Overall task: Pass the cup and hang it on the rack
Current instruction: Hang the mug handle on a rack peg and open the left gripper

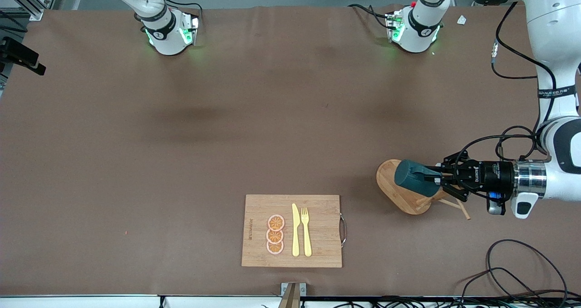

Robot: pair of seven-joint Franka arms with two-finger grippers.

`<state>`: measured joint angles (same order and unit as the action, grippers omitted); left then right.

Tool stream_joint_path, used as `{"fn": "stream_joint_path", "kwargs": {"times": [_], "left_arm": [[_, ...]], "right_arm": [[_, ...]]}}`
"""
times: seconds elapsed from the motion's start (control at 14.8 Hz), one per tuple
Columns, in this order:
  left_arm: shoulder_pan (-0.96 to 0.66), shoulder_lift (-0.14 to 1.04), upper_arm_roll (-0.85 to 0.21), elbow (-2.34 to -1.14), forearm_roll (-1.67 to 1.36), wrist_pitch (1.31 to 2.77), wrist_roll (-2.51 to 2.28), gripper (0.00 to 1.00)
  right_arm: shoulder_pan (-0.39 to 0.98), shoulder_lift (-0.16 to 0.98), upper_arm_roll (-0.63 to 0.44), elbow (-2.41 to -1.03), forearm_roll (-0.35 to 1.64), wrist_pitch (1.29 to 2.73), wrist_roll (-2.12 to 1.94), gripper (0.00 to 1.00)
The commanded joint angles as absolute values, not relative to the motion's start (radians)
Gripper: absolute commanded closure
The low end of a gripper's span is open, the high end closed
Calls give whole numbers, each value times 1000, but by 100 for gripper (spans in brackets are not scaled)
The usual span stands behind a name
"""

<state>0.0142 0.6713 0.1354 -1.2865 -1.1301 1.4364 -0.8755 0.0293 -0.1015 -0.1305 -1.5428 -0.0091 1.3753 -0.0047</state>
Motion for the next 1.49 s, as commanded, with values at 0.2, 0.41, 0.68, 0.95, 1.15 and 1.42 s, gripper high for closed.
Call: {"fn": "stream_joint_path", "kwargs": {"times": [0.2,0.41,0.68,0.95,1.15,1.42], "left_arm": [[43,686,133,-1282,-1180,1419,-887,98],[46,687,133,-1282,-1180,1419,-887,98],[57,693,133,-1282,-1180,1419,-885,98],[61,699,133,-1282,-1186,1419,-885,98],[64,701,133,-1282,-1186,1419,-885,96],[71,706,133,-1281,-1186,1419,-885,89]], "right_arm": [[32,-110,-130,-1554,-15,1367,-12,0],[32,-110,-130,-1554,-8,1367,-12,0],[32,-110,-130,-1555,-8,1364,-12,0],[32,-110,-130,-1554,-6,1359,-11,0],[32,-110,-130,-1555,-6,1358,-12,0],[32,-110,-130,-1554,-6,1350,-12,0]]}}
